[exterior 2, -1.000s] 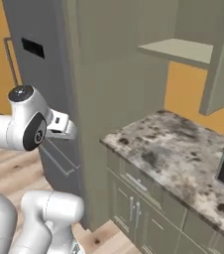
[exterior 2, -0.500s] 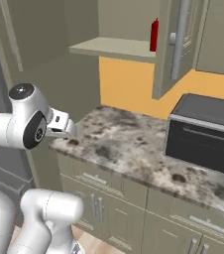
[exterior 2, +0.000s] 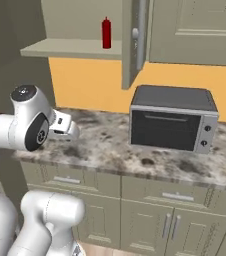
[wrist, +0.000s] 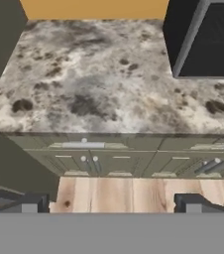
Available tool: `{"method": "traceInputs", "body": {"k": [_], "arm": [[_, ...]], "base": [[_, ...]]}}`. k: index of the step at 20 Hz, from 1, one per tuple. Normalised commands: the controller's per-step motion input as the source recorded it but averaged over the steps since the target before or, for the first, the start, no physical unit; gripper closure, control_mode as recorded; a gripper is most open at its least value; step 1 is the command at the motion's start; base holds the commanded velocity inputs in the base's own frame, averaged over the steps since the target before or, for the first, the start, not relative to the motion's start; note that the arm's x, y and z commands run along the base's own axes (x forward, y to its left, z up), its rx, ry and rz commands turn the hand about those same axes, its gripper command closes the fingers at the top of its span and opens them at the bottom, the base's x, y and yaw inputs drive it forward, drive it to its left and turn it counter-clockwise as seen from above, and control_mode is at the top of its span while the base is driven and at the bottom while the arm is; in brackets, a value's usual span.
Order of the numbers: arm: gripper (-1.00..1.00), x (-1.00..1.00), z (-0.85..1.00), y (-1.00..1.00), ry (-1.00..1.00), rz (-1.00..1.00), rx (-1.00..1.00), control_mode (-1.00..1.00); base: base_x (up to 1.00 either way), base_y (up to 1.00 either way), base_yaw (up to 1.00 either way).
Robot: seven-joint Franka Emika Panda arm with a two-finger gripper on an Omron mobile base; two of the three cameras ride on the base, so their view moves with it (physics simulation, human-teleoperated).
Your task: Take 2 condiments from the cabinet and move them on the counter near the stove.Make sure the condiments are lined up with each other, next to each other.
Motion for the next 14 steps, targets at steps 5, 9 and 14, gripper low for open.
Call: {"method": "traceInputs", "body": {"k": [5, 9, 14], "arm": [[-1.00, 0.00, 0.00, 0.00, 0.00, 0.00, 0.00, 1.00], [-1.00, 0.00, 0.00, 0.00, 0.00, 0.00, 0.00, 1.00], [-1.00, 0.00, 0.00, 0.00, 0.00, 0.00, 0.00, 1.00]], "base": [[0.42, 0.51, -0.22], [0.42, 0.44, -0.01], [0.60, 0.00, 0.00]]}}
